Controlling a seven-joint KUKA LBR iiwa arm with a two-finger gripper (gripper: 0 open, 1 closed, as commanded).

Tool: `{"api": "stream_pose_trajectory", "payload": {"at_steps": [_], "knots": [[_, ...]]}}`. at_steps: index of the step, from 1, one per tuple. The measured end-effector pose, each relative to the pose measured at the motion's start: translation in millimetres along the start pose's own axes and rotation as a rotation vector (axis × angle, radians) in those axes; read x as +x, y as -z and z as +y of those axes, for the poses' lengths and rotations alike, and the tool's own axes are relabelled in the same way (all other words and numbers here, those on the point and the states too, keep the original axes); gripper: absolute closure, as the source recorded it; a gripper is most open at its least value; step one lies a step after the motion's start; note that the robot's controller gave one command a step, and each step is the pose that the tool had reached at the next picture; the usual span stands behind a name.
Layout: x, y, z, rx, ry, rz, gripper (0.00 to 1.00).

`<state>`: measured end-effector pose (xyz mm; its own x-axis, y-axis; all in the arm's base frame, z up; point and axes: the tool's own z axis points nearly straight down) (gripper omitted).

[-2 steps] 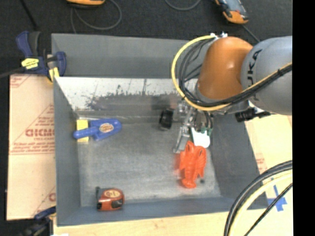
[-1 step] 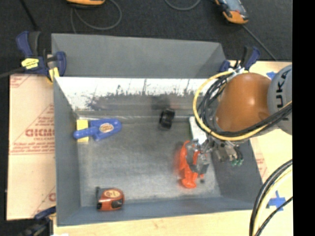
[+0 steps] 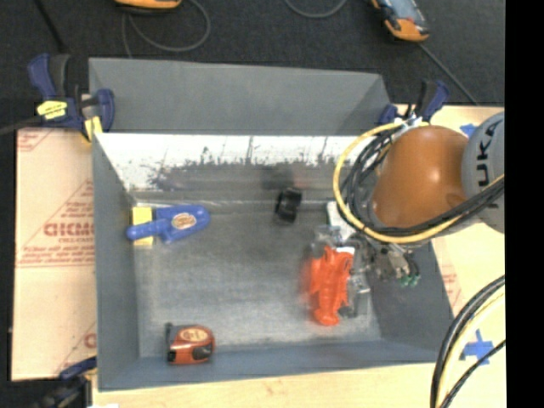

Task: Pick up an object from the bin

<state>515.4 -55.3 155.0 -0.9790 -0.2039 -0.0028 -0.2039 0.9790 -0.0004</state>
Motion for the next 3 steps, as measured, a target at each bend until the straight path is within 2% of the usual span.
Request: {"api": "stream_pose_trajectory", "payload": {"at_steps": [1, 2, 3], "knots": [[0.0, 0.0, 0.1, 0.0, 0.0, 0.0, 0.0], [-22.3, -16.5, -11.4, 0.003, 0.049, -0.002, 0.0], [-27.0, -21.2, -14.4, 0.003, 0.061, -0.003, 0.0]]}}
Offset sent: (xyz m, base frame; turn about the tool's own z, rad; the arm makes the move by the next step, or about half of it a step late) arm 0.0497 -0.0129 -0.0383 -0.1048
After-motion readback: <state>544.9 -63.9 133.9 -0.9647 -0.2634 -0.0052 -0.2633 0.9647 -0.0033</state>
